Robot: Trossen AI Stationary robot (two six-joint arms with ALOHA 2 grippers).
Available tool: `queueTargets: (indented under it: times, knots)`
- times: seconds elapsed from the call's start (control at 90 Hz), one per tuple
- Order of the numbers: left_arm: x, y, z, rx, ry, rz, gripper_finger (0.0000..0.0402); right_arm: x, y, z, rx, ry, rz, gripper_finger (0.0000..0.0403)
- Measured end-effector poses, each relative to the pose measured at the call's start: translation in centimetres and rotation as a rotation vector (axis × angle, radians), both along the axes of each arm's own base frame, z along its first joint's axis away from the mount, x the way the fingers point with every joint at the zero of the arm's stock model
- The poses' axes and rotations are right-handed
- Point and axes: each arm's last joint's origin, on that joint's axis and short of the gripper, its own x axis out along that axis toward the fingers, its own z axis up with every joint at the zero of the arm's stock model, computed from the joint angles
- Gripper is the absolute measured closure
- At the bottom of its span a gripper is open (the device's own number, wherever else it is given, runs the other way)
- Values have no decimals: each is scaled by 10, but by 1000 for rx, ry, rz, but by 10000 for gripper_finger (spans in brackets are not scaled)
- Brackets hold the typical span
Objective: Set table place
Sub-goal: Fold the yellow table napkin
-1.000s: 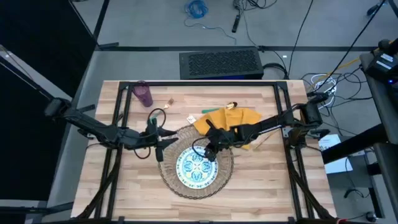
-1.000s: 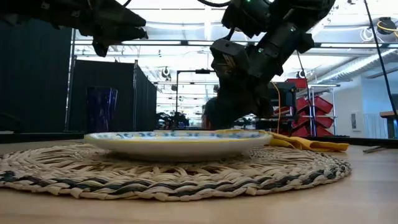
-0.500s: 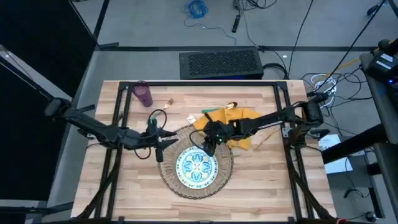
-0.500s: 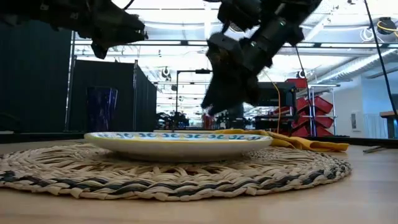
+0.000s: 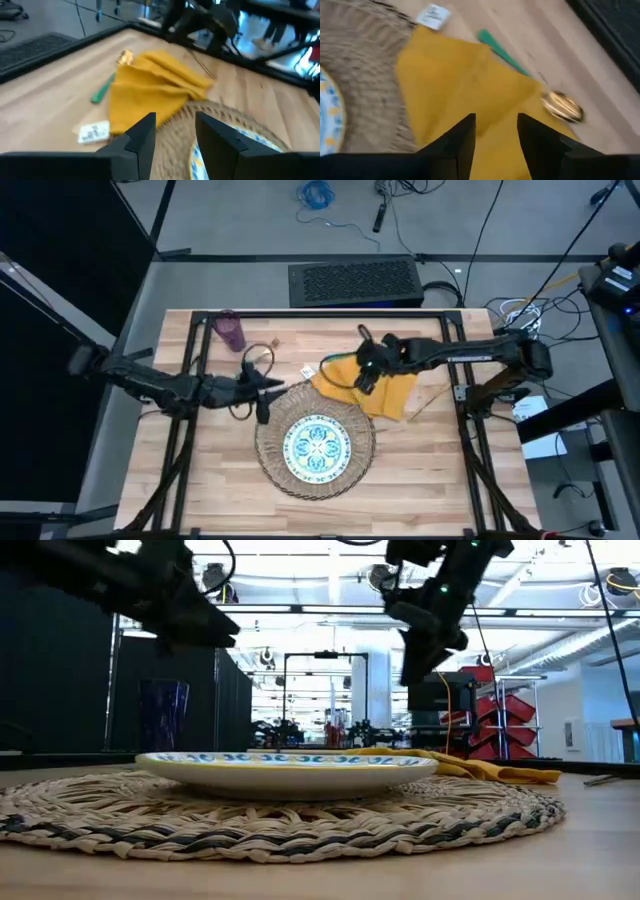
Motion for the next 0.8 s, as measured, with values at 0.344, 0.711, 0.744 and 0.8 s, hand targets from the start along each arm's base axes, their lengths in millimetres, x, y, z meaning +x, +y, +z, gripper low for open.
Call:
queueTargets:
  times: [0.344,0.711,0.744,0.8]
  knots:
    - [9,49,1,-87,-111,31,281,-70,-9,-40,82,-202,-248,273]
    - [27,74,-17,-100,-146,-27,281,-80,-6,-51,88,-365,-234,273]
    - [29,78,-16,-96,-145,-37,281,-80,-6,-51,78,-360,-226,273]
    - [31,84,-14,-95,-148,-58,281,-79,-6,-50,61,-356,-206,273]
